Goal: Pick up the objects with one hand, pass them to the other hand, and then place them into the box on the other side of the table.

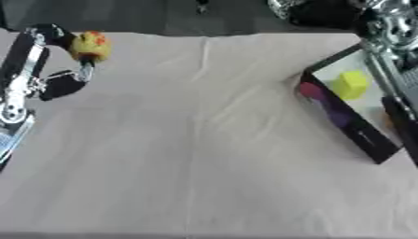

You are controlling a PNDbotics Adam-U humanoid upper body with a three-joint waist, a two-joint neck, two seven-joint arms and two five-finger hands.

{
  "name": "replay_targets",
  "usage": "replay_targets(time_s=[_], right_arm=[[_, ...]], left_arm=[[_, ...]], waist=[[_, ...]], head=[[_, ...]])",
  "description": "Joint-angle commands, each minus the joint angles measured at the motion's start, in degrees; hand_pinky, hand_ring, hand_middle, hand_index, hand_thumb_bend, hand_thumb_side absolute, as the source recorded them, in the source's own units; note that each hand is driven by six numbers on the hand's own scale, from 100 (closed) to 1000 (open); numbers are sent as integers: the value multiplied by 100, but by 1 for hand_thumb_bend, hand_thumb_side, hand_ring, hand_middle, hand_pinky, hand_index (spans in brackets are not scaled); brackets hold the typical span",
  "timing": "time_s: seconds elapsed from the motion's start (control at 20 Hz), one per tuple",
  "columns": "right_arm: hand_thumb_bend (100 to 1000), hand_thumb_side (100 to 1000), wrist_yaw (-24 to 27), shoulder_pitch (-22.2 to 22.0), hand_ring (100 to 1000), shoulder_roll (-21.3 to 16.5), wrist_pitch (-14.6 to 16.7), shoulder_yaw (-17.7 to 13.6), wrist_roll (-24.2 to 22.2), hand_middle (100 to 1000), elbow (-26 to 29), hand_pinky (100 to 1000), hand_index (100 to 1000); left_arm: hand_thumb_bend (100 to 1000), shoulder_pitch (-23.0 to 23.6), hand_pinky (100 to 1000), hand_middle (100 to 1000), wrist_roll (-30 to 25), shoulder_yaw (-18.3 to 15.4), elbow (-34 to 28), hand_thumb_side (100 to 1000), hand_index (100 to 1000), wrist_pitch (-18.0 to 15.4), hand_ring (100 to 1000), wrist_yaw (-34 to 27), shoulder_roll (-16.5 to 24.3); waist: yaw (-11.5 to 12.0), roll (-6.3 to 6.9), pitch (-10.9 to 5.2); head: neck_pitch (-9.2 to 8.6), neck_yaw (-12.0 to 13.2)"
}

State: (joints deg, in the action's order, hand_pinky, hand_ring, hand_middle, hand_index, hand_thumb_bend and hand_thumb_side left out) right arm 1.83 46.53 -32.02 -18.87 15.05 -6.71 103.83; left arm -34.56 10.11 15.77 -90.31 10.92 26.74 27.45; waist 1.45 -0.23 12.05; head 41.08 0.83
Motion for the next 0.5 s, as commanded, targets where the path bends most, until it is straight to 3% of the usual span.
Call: replay_targets(time_s=[0.05, 0.5], right_arm=[[269, 261, -131, 218, 890, 86, 0, 130, -256, 866, 115, 957, 877], [280, 276, -559, 462, 888, 487, 35, 562, -780, 864, -35, 955, 875]], left_arm=[[100, -130, 800, 546, 153, -10, -64, 100, 515, -109, 584, 102, -115], [100, 9, 813, 540, 307, 19, 30, 107, 514, -403, 576, -138, -579]], waist=[[-7, -5, -132], [-16, -39, -155]], head=[[-53, -24], [-17, -157]])
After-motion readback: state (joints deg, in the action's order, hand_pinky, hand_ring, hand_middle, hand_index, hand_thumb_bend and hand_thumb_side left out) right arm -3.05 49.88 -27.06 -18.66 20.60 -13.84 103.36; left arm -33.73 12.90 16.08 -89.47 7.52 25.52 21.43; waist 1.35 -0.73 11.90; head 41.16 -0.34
